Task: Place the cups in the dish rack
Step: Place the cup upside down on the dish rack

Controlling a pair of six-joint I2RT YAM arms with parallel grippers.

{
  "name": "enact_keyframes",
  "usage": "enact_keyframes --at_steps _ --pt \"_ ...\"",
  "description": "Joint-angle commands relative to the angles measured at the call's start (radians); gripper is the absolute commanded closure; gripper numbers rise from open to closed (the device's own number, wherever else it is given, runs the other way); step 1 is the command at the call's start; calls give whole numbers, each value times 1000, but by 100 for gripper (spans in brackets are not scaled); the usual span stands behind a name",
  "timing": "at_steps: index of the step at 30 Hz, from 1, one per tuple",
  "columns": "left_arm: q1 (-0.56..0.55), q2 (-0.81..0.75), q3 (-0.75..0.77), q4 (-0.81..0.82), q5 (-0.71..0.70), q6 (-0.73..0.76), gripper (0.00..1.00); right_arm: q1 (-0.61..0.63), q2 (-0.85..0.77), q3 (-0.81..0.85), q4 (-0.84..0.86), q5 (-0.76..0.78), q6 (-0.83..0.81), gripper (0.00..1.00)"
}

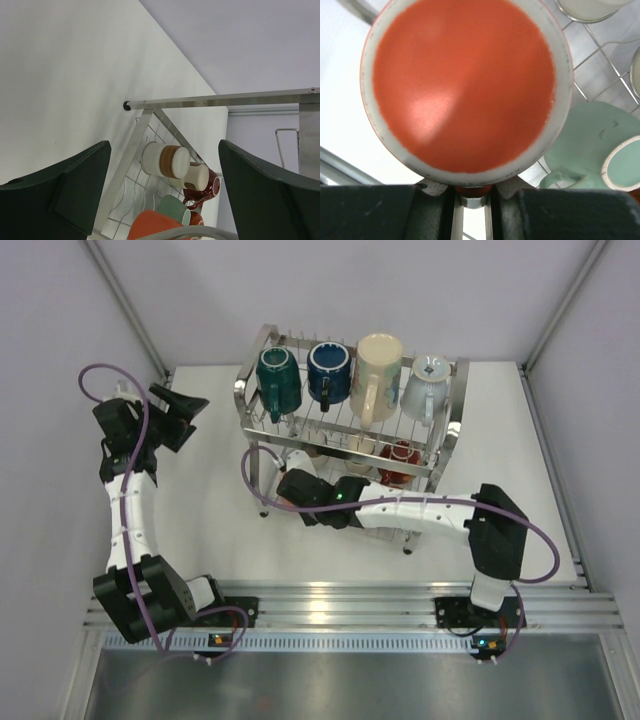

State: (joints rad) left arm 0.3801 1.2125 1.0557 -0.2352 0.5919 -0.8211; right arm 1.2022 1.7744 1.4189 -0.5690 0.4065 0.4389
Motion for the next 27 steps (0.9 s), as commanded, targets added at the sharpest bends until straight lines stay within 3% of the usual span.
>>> enact_keyframes --at_steps 1,15,20,24,27 --pt "6 -34 -8 54 25 0 6 -19 -1 14 116 84 27 100" --pt "6 -42 -7 54 29 -7 6 -58 43 -23 169 101 21 99" --pt "6 -41 -7 54 34 -12 6 -62 56 -26 185 90 -5 87" --pt "6 -44 -5 54 32 -19 6 -66 51 -41 198 103 -8 70" --pt "5 -44 -5 54 32 -21 6 -67 53 -38 190 110 -15 65"
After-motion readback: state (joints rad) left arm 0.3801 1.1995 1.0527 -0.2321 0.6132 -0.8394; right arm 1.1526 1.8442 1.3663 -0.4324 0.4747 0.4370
